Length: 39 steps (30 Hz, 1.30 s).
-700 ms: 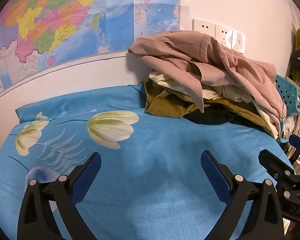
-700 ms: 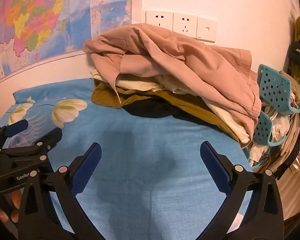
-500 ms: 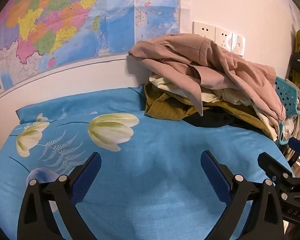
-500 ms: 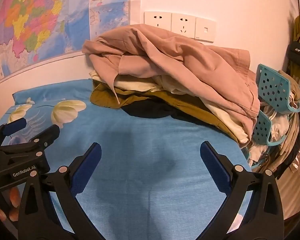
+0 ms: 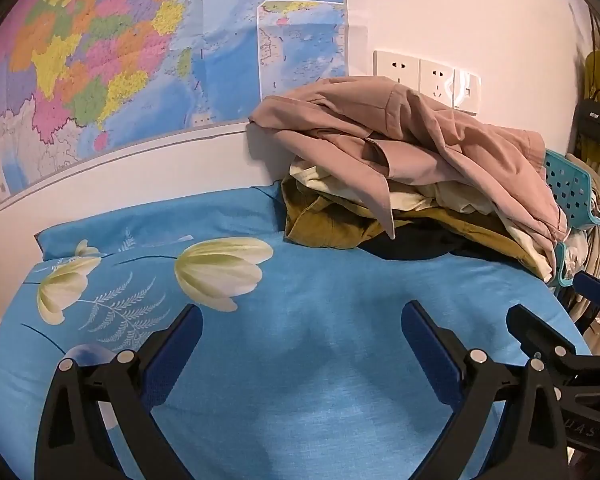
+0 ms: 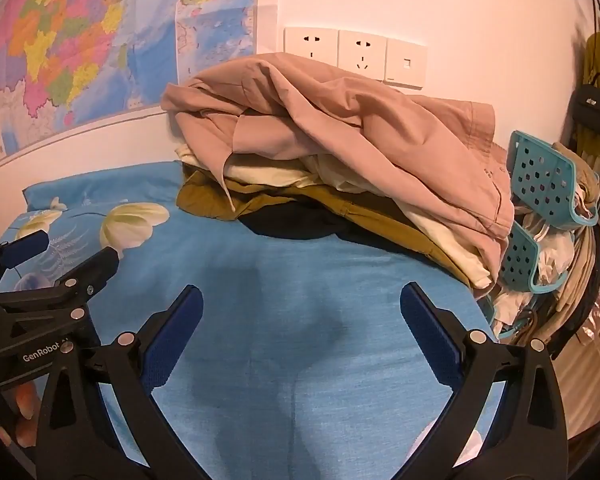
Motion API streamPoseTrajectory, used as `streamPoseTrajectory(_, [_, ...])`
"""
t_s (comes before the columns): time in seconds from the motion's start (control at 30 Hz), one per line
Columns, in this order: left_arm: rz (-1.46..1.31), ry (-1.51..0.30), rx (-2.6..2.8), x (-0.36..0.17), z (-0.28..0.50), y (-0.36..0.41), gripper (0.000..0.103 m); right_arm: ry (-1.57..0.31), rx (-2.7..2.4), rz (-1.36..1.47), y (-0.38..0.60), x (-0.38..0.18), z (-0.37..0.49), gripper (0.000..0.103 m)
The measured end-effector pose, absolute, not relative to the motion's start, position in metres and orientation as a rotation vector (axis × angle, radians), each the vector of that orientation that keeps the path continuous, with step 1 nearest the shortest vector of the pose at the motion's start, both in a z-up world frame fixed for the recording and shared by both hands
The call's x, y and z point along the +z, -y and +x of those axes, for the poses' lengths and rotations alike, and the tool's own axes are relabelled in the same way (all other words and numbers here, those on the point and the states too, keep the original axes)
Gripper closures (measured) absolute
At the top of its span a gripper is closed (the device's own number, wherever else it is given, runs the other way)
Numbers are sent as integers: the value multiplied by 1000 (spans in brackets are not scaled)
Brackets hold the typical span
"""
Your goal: Fold large clothes
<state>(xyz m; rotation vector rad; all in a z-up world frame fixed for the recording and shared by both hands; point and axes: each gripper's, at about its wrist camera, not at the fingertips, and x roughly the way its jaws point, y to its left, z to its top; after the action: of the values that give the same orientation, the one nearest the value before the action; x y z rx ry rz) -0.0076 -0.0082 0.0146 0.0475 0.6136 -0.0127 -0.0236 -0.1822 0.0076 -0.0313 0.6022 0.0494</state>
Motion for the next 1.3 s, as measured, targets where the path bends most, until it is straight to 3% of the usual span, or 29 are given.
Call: streamPoseTrajectory(1.3, [49,-605,-3,13,-10,4,7,-575,32,-45,182,13,-28,5])
